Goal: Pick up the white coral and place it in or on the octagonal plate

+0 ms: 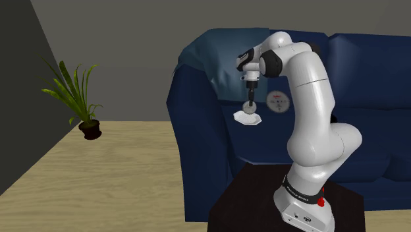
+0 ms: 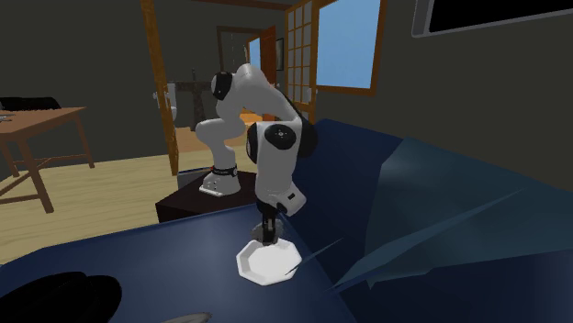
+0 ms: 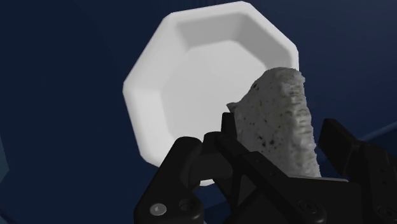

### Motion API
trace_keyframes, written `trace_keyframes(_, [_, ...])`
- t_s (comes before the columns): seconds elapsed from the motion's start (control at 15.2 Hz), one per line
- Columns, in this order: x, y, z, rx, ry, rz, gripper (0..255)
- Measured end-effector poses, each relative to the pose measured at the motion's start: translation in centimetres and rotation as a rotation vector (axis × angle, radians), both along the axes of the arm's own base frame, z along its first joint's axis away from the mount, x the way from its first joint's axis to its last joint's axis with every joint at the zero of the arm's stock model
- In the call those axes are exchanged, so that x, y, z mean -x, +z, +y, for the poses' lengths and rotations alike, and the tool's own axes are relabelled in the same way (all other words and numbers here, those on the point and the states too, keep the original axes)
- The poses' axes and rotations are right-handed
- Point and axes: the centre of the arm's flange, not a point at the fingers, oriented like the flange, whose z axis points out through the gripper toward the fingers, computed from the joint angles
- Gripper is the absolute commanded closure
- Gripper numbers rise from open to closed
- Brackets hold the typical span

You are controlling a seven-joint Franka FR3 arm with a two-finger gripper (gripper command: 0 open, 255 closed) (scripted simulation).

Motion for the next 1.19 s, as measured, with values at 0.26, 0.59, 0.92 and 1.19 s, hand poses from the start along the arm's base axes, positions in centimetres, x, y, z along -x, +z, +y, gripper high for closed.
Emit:
trace_keyframes(0.26, [0.1, 2.3, -0.2, 0.0, 0.0, 0.0, 255])
trace_keyframes(0.59, [-0.5, 2.8, -0.9, 0.0, 0.0, 0.0, 255])
trace_keyframes(0.92, [-0.6, 0.1, -0.9, -0.001, 0.0, 0.001, 255])
trace_keyframes(1.19, [-0.4, -2.0, -1.0, -0.001, 0.0, 0.001, 255])
